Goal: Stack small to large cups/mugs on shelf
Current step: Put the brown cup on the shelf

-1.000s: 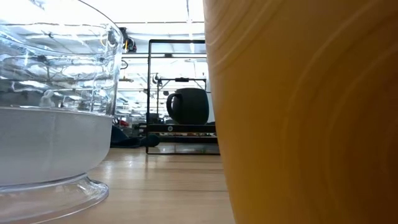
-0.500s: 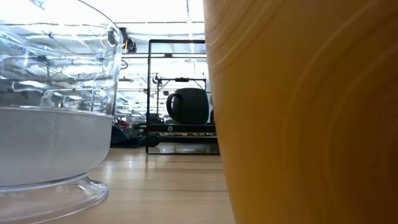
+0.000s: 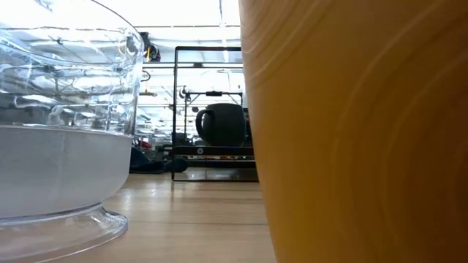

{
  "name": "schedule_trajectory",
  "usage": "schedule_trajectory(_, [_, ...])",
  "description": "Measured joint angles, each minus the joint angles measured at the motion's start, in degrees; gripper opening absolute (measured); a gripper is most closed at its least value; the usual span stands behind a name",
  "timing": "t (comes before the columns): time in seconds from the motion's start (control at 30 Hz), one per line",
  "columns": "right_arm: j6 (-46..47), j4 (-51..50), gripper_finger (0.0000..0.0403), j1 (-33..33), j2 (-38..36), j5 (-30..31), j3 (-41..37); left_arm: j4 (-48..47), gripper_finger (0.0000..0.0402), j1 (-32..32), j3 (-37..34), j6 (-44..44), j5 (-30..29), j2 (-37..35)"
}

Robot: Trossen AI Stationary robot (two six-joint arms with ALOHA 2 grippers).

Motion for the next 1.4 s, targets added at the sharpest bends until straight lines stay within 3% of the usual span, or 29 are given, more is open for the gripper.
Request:
schedule_trajectory(0.1, [1.47, -1.10, 0.0139, 0.57, -3.70, 0.17, 0.86, -4.76, 0.0154, -0.23, 0.00, -6.74, 3.76, 1.11])
schedule_trajectory(0.33, [2.84, -14.11, 0.0139, 0.51, -9.57, 0.15, 0.80, -11.52, 0.0154, -1.49, 0.05, -17.17, 8.52, 7.28])
schedule_trajectory(0.47, [3.53, -11.13, 0.0139, 0.51, -11.74, 1.80, 0.80, -7.80, 0.0154, -1.14, 0.03, -26.68, 9.62, 13.38])
schedule_trajectory(0.63, [4.32, -10.99, 0.0139, 0.51, -14.67, 2.35, 0.80, 3.77, 0.0154, -0.29, 0.01, -40.02, 13.93, 21.72])
schedule_trajectory(0.87, [6.02, -13.86, 0.0139, 0.51, -17.90, 0.19, 0.80, 18.39, 0.0154, -1.18, -0.04, -42.50, 15.71, 27.47])
schedule_trajectory(1.03, [11.32, -22.34, 0.0139, 1.37, -19.29, -5.89, 0.80, 21.03, 0.0154, -1.66, -0.04, -40.33, 13.57, 26.70])
schedule_trajectory(1.13, [10.17, -21.47, 0.0139, 3.37, -19.02, -4.20, 1.21, 28.87, 0.0154, -1.56, -0.04, -35.53, 13.11, 24.96])
schedule_trajectory(1.27, [5.47, -18.79, 0.0139, 5.80, -15.52, -3.07, 7.77, 37.31, 0.0154, -1.47, -0.03, -25.36, 13.67, 22.17])
schedule_trajectory(1.4, [-0.47, -31.73, 0.0139, 9.21, -9.73, -6.23, 18.00, 34.44, 0.0154, -1.62, -0.02, -18.47, 15.76, 17.84])
